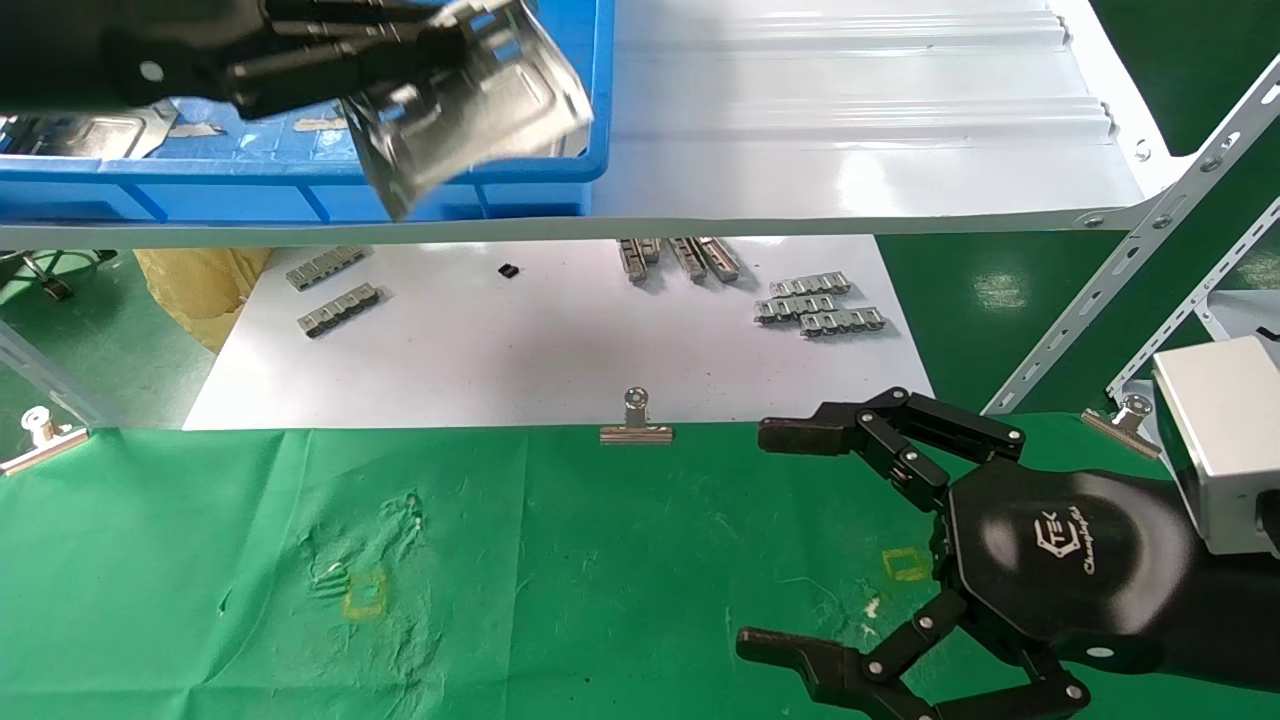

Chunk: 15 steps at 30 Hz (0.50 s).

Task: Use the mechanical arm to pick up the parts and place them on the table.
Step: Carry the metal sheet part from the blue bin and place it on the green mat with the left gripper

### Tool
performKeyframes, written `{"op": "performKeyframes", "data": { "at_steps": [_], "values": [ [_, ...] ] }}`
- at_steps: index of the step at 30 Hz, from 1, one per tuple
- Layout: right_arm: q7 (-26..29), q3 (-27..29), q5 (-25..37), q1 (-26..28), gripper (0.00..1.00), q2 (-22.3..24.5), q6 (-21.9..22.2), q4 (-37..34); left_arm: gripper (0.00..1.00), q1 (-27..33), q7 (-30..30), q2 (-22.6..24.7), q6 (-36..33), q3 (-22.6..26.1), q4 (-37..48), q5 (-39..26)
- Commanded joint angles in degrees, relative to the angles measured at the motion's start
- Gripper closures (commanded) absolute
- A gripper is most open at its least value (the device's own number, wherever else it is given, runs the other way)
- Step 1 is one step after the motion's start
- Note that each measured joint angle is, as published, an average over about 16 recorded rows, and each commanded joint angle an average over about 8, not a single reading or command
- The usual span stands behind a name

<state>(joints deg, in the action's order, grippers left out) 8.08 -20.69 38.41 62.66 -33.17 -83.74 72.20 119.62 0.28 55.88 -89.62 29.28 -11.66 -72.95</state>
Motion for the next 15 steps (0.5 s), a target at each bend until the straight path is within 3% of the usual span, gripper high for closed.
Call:
{"op": "performKeyframes", "data": {
  "at_steps": [1, 10, 15],
  "values": [
    [0.0, 0.0, 0.0, 0.0, 0.0, 0.0, 0.0, 0.0, 1.0, -0.61, 1.72, -0.16, -2.32, 0.03, -1.09, 0.35],
    [0.0, -0.01, 0.0, 0.0, 0.0, 0.0, 0.0, 0.0, 1.0, -10.45, 1.45, -7.59, -2.24, 6.16, -21.36, 12.22],
    [0.0, -0.01, -0.01, 0.0, 0.0, 0.0, 0.0, 0.0, 1.0, -14.46, 4.4, -11.45, -1.36, 10.56, -24.98, 14.1]
  ]
}}
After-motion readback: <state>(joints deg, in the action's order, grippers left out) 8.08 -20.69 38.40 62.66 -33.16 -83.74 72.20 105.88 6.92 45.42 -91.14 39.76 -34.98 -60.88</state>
